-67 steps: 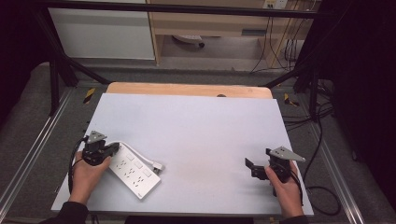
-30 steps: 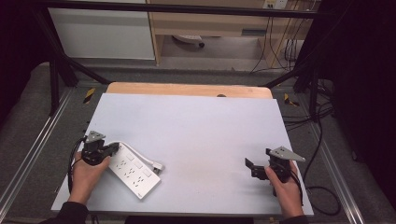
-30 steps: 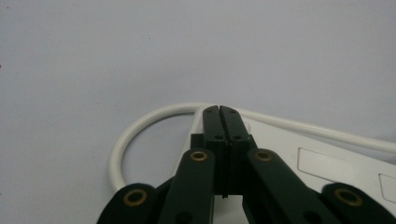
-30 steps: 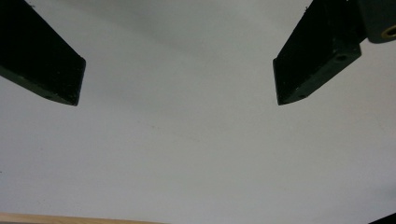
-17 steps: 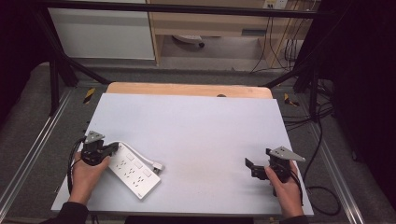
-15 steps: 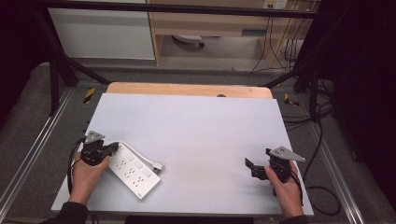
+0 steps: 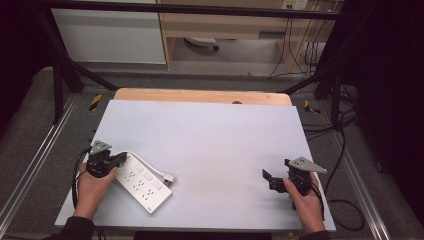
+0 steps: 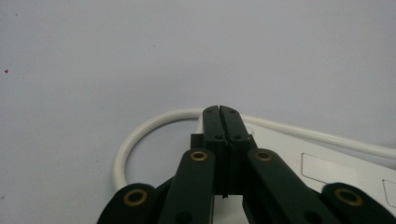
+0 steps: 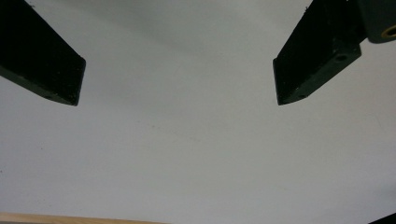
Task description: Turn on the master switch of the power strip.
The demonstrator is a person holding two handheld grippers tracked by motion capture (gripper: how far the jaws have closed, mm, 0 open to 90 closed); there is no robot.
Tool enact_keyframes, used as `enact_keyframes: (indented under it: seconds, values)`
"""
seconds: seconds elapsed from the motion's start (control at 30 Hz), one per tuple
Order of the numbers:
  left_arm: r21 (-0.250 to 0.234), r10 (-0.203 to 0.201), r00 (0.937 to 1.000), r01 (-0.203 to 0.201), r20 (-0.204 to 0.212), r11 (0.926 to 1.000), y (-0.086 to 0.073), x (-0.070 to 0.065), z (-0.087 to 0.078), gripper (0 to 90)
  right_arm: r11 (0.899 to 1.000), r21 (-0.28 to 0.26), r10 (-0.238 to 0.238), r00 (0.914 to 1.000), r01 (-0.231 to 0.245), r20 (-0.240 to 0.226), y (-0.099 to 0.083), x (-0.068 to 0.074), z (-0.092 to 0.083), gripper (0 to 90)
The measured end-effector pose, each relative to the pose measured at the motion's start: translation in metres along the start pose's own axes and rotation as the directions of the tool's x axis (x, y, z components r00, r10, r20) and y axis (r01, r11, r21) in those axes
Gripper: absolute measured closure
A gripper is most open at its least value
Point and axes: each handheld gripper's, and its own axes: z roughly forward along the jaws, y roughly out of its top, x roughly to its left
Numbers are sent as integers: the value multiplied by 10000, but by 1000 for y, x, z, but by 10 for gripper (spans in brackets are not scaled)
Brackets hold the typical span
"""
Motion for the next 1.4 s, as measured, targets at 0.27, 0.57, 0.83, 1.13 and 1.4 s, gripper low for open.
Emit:
enact_keyframes:
  seconds: [0.27,0.57,0.83,1.13,1.4]
  values:
    - [-56,32,10000,-32,-14,10000,0,0,0,900,10000,7,4,10000,-4,3,0,0,0,27]
    - [-368,53,9999,-56,-89,9993,0,-1,-2,900,10000,-19,18,10000,-18,16,0,0,0,27]
    - [-715,61,10000,-61,6,9974,2,-4,-5,900,10000,-21,18,10000,-18,17,0,0,0,27]
    - [-906,216,9995,-196,213,9957,6,-11,-8,900,10000,-19,12,10000,-12,21,0,0,0,27]
    - [-1238,446,9976,-379,520,9916,12,-25,-9,853,10000,-25,9,10000,-9,22,0,0,0,27]
